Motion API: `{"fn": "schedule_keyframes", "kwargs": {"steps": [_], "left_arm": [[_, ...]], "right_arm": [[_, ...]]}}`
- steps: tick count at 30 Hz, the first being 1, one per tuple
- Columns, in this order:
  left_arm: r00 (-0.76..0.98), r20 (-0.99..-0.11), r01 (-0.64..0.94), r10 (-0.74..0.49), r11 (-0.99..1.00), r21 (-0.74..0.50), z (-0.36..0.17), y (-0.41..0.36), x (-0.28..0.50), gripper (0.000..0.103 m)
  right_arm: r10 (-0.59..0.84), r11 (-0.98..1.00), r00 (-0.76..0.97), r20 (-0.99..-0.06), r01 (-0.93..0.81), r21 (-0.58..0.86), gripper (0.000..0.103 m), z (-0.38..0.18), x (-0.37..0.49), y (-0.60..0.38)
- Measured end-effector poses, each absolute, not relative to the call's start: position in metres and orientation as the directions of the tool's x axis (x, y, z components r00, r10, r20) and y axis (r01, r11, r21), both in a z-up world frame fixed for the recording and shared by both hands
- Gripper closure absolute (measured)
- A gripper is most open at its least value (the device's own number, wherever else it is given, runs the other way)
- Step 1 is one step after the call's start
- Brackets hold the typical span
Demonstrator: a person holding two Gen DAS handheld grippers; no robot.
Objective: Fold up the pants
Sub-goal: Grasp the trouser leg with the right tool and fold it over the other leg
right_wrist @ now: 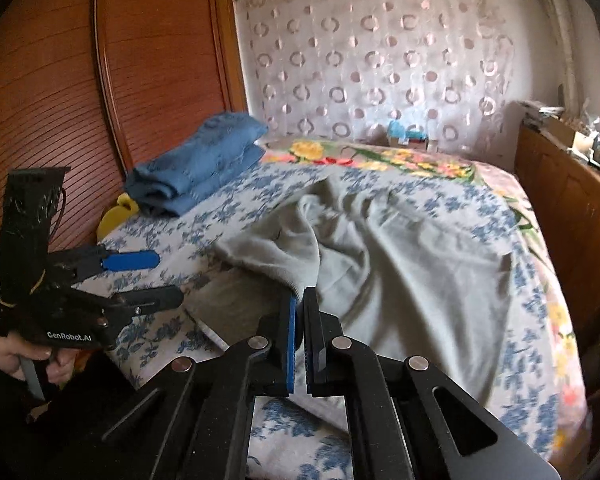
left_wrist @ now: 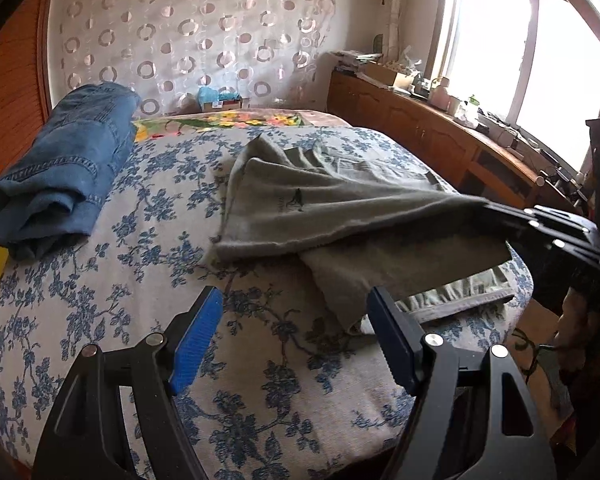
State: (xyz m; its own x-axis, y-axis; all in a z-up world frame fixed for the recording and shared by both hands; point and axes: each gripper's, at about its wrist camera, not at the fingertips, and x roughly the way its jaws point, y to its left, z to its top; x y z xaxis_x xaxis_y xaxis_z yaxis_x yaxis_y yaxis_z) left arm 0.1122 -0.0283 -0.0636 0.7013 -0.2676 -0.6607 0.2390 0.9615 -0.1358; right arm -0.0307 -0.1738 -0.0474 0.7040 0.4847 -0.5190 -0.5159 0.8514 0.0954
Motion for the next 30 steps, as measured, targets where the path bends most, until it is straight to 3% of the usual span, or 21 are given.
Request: {"fn": "schedule_keyframes", "kwargs": {"steps": [30], "left_arm": [[0.653, -0.704, 0.322, -0.279, 0.944, -0.076, -0.077, -0.09, 0.13, 0.027]], "right_arm": [[0.388, 0.91, 0.763, -0.517, -0.407, 0.082, 0.1, -0.045, -0.065, -0.233]]}}
